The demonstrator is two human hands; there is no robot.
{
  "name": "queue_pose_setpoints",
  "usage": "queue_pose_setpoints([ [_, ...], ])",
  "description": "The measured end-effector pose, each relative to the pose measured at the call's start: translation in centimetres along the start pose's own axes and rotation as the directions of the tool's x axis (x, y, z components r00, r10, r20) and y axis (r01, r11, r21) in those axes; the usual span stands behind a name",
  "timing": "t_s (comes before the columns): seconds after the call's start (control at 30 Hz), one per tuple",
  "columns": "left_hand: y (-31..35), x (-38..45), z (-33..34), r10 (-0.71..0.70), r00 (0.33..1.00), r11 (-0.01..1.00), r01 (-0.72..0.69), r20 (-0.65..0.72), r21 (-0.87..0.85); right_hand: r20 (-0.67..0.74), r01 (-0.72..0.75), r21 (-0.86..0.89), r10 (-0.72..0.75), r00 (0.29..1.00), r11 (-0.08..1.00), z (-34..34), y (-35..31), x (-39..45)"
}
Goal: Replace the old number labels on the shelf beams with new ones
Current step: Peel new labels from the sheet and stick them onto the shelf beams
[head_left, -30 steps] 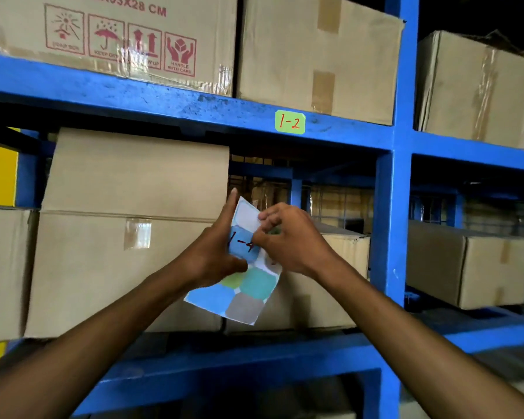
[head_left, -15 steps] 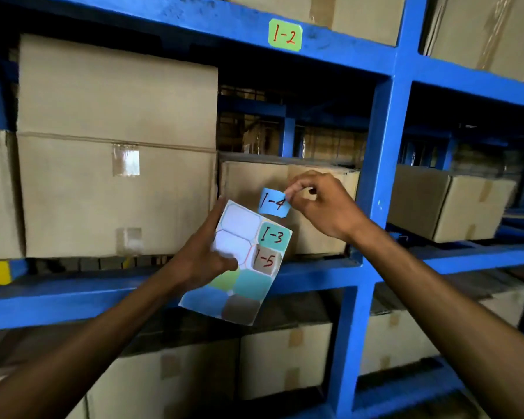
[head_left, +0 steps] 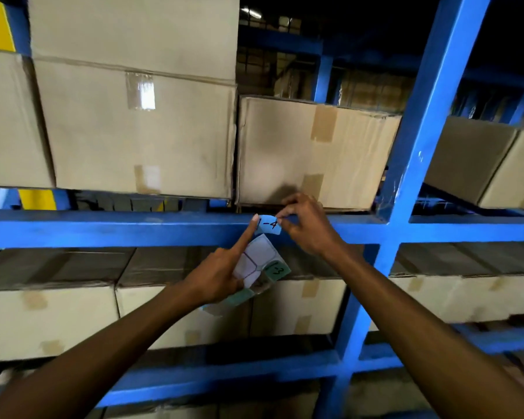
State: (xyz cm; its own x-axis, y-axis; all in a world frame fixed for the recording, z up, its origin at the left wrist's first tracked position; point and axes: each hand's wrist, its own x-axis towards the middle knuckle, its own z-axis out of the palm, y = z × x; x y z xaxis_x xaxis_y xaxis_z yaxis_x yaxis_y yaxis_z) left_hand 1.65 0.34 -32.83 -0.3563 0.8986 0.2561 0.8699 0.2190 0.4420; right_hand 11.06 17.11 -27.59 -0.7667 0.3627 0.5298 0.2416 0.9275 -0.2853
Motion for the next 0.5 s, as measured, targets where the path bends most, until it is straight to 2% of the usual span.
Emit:
queue_pose_setpoints([
  [0.2,-3.0,0.4,1.6,0.024,1.0,0.997,-0.022,-0.019,0.075,0.031,0.053,-0.046,-0.052,0.998,0.998,2.1,-0.3,0.0],
  [0.5,-4.6,1.4,2.5,-0.03,0.998,0.988,0.02,0.062,0.156,0.048,0.042,-0.084,-0.038,0.998,0.996,3.5,-0.1,0.3],
])
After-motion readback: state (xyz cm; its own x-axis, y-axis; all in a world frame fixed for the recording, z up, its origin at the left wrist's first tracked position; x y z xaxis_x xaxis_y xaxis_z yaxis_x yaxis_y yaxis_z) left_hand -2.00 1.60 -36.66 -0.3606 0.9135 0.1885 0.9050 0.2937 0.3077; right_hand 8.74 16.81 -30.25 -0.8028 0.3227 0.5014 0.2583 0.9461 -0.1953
